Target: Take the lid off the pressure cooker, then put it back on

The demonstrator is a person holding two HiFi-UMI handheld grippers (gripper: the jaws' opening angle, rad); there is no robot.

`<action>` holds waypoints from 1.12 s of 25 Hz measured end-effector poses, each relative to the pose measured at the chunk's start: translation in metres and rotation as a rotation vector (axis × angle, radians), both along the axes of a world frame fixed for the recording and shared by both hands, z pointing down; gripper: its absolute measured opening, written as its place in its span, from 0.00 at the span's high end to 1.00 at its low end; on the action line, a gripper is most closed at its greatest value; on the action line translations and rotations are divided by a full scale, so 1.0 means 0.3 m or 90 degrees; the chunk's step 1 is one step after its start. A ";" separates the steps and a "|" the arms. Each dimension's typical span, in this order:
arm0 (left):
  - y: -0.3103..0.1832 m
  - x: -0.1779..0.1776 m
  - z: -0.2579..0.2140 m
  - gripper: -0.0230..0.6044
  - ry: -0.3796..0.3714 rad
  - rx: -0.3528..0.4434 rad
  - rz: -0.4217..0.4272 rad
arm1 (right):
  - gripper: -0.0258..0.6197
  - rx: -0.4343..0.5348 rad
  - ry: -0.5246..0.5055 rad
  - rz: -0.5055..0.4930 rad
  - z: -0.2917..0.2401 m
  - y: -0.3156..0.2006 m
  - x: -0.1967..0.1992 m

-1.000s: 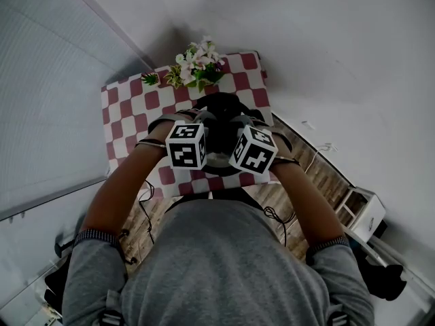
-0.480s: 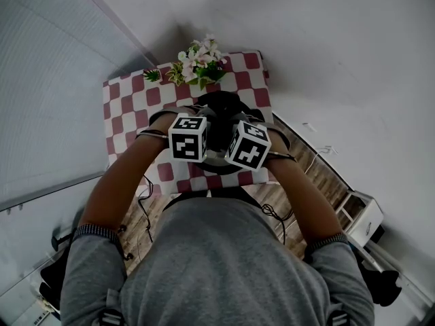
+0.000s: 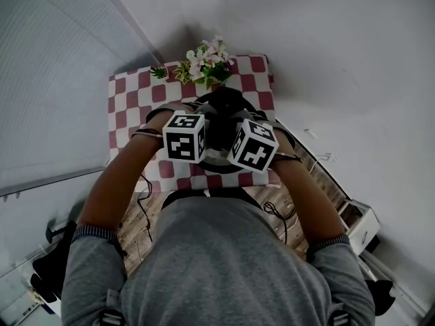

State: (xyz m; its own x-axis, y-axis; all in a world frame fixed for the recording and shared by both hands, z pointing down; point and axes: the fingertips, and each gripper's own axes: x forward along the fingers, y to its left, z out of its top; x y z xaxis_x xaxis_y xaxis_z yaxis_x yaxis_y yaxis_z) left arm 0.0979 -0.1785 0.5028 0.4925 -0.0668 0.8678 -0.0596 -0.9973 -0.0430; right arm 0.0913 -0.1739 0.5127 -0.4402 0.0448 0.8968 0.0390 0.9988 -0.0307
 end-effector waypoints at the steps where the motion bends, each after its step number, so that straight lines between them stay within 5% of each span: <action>1: 0.003 -0.009 -0.012 0.48 0.002 0.004 -0.005 | 0.51 0.004 -0.002 -0.005 -0.011 0.002 -0.010; 12: 0.106 -0.204 -0.104 0.48 0.014 0.043 -0.042 | 0.51 0.041 -0.005 -0.047 -0.101 0.105 -0.203; 28: 0.332 -0.636 -0.100 0.48 -0.002 0.050 -0.150 | 0.51 0.051 -0.002 -0.152 -0.097 0.334 -0.630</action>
